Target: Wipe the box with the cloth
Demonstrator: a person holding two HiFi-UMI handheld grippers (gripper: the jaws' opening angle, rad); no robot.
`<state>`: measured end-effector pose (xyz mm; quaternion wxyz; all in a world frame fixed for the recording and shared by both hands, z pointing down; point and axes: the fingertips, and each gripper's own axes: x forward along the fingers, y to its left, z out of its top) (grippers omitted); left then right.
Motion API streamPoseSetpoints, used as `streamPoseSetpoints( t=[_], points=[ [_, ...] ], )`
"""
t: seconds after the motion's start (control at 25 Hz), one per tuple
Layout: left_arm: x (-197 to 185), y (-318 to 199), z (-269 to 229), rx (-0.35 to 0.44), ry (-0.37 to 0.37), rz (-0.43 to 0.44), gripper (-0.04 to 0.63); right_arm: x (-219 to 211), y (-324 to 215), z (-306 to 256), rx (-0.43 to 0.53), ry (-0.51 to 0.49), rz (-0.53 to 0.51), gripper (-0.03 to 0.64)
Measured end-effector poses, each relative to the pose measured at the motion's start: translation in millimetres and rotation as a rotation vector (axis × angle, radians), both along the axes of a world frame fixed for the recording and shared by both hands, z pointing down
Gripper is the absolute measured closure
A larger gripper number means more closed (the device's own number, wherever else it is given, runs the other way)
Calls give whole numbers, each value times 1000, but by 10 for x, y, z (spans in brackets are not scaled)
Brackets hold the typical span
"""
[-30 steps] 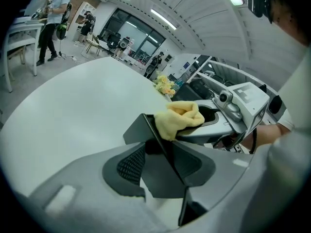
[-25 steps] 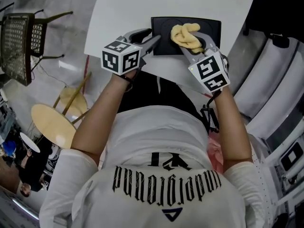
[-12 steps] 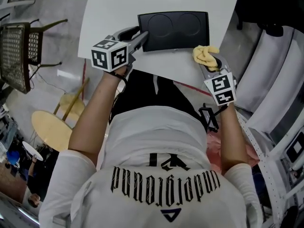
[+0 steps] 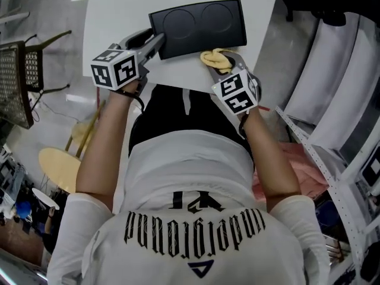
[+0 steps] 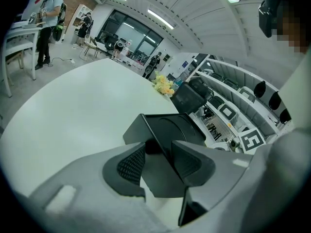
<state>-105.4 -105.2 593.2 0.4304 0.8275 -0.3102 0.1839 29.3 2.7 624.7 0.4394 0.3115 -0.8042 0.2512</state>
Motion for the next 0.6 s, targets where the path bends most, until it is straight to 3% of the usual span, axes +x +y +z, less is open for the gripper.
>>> streamPoseSetpoints(
  t=[0.12, 0.44, 0.6],
  points=[
    [-4, 5, 8, 0, -2, 9, 411, 26, -20, -16, 12, -15, 30, 483],
    [25, 7, 27, 0, -4, 12, 410, 961, -230, -209, 62, 50, 187, 483],
    [30, -4, 13, -2, -3, 8, 410, 782, -276, -366, 68, 18, 189, 483]
  ],
)
